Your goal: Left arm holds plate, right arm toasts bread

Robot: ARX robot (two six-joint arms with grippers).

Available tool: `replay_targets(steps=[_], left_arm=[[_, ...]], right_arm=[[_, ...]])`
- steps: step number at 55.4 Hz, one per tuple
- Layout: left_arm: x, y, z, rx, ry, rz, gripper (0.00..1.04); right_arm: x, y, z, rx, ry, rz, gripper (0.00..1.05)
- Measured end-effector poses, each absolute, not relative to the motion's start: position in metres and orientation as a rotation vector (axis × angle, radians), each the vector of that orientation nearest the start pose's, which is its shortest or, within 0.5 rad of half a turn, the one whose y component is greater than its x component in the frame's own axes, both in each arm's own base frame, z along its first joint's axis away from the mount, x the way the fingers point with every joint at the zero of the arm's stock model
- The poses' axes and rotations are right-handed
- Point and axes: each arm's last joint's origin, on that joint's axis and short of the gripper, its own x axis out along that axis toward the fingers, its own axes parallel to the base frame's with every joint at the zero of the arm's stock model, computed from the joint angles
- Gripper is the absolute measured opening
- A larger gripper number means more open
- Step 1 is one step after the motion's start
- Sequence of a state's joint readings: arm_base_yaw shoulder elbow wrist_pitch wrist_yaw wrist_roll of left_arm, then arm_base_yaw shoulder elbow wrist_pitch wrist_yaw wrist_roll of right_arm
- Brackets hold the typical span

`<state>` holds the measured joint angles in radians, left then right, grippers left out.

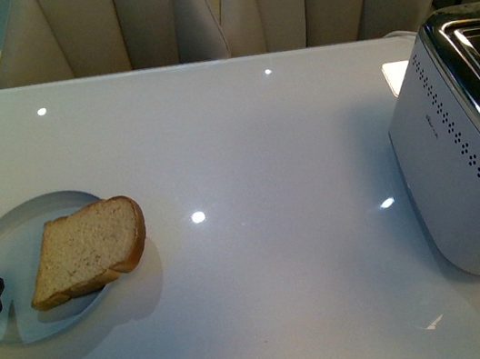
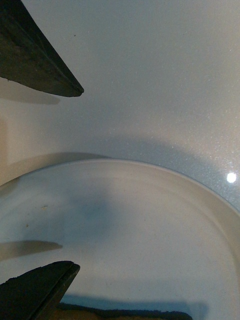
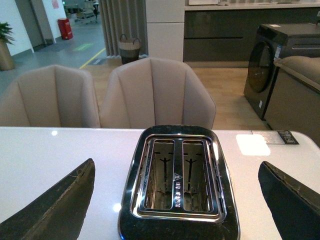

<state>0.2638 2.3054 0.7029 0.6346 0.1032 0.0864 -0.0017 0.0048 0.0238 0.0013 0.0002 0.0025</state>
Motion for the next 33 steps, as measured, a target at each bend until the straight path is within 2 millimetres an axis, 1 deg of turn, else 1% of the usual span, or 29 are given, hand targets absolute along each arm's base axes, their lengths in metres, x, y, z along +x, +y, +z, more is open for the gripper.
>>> replay_targets(steps=[17,25,26,29,30,32,33], left_arm=[[0.291,0.072,-0.039,-0.095,0.992,0.093,0.98],[0.291,0.069,-0.04,-0.095,0.994,0.078,0.97],[0.291,0.069,-0.041,-0.095,0.994,0.076,0.96],[0.291,0.068,-0.041,-0.098,0.993,0.064,0.84],[0.291,0.068,-0.041,-0.099,0.993,0.062,0.79],[0.291,0.067,-0.041,-0.098,0.993,0.057,0.72],[0.291,0.067,-0.041,-0.099,0.993,0.056,0.7]], right_arm=[[0.096,0.0,0.171,0.002,-0.02,-0.002,0.96],[0.096,0.0,0.171,0.002,-0.02,-0.002,0.96],[0.096,0.0,0.171,0.002,-0.02,-0.002,0.96],[0.096,0.0,0.171,0.003,-0.02,-0.002,0.96],[0.096,0.0,0.171,0.002,-0.02,-0.002,0.96],[0.096,0.0,0.171,0.002,-0.02,-0.002,0.96],[0.096,0.0,0.171,0.002,-0.02,-0.002,0.96]])
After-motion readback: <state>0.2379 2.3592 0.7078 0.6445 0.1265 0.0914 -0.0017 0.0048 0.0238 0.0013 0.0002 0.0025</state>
